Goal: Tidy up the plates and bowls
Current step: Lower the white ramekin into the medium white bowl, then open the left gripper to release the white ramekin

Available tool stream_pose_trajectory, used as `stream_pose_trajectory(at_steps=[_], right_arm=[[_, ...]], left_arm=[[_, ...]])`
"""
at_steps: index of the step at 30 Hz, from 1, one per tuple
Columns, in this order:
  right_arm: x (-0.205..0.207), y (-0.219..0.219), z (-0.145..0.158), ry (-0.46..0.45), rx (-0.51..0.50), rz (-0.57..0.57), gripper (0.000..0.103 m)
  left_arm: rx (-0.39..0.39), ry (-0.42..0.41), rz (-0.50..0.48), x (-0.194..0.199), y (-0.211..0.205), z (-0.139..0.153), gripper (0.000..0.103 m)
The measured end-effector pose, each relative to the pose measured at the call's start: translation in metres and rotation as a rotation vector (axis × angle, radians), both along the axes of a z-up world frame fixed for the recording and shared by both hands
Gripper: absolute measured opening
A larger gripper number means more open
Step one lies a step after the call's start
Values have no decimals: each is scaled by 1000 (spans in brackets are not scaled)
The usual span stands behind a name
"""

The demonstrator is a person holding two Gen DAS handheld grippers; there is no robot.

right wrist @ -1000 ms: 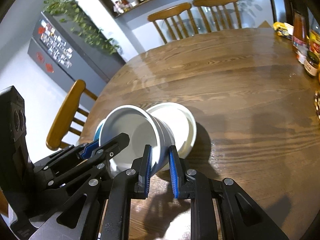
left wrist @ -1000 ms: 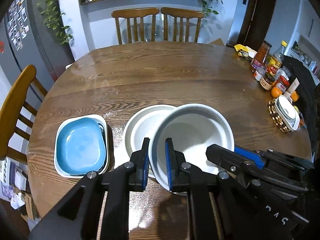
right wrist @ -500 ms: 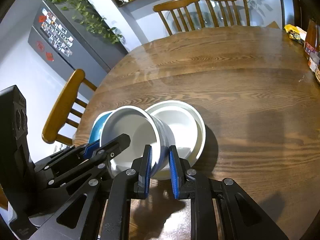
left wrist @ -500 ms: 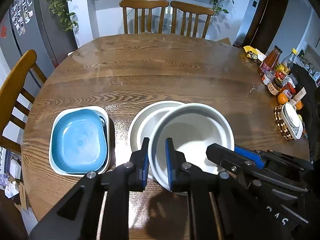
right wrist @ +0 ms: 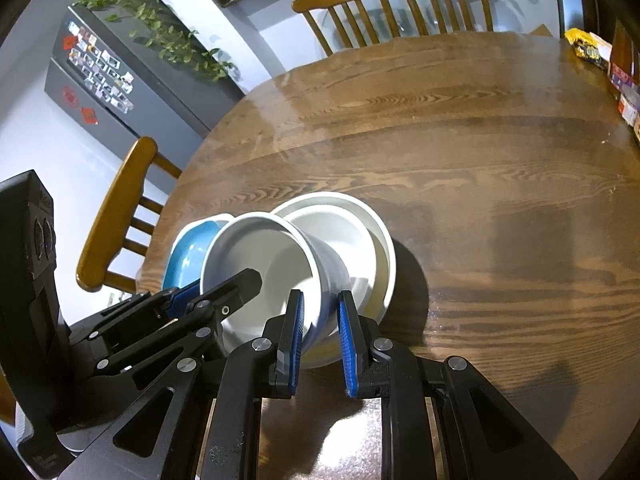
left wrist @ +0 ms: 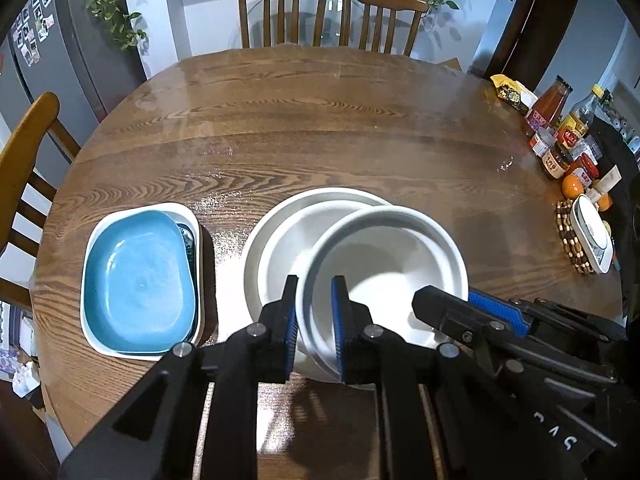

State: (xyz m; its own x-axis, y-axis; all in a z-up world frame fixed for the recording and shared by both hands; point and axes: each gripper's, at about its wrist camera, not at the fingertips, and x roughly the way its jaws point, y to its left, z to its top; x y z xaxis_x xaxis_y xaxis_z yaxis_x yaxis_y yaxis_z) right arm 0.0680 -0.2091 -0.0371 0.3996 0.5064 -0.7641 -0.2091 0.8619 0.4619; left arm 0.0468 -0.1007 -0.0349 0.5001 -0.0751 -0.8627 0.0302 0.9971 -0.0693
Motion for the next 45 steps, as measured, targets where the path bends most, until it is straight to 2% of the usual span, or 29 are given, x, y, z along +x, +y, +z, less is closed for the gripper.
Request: stream_pose_trajectory(at_steps=[22, 45], right_arm=[[18, 13, -23, 72, -26, 5, 20], [21, 16, -21, 63, -35, 7, 20]], left_arm=[[-26, 104, 21, 20, 4, -25, 11], [-31, 106, 39, 24, 8, -27, 12]])
